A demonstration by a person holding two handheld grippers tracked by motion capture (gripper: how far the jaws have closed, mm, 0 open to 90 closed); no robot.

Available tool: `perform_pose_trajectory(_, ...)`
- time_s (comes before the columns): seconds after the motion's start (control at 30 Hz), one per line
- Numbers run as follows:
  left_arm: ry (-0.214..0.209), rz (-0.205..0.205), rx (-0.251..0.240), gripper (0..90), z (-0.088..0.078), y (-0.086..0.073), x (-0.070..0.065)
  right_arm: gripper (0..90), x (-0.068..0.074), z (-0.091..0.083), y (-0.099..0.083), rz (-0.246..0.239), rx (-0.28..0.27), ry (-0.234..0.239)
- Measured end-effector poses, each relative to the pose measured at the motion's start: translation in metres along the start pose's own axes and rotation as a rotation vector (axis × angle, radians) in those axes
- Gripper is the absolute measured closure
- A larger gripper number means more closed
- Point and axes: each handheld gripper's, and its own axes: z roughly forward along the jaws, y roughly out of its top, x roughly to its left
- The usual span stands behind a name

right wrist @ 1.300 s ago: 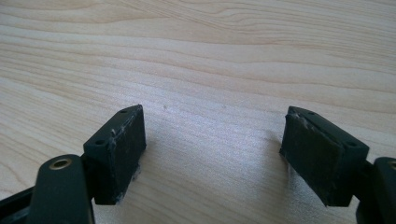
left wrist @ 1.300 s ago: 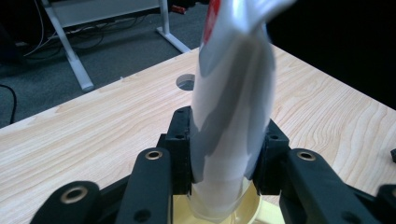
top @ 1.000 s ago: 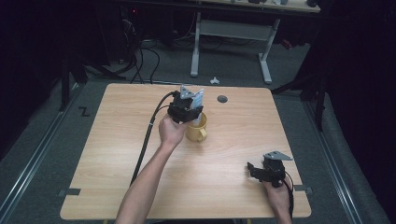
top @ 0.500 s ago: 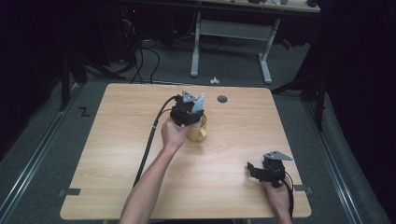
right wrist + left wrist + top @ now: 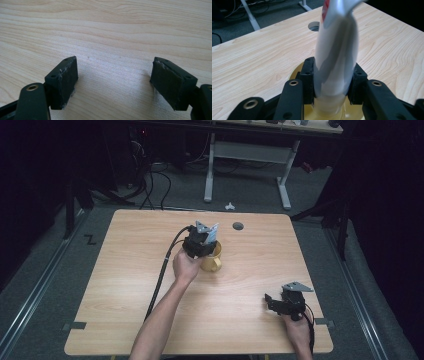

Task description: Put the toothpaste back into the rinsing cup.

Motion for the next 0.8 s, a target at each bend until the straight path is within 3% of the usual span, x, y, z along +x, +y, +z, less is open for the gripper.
perform_pose_trajectory(0.8,0.014,-0.002,0.041,63.9,0.012,-0.005,0.0,21.8,0.0,0.0,0.0,0.0,0.0,0.0)
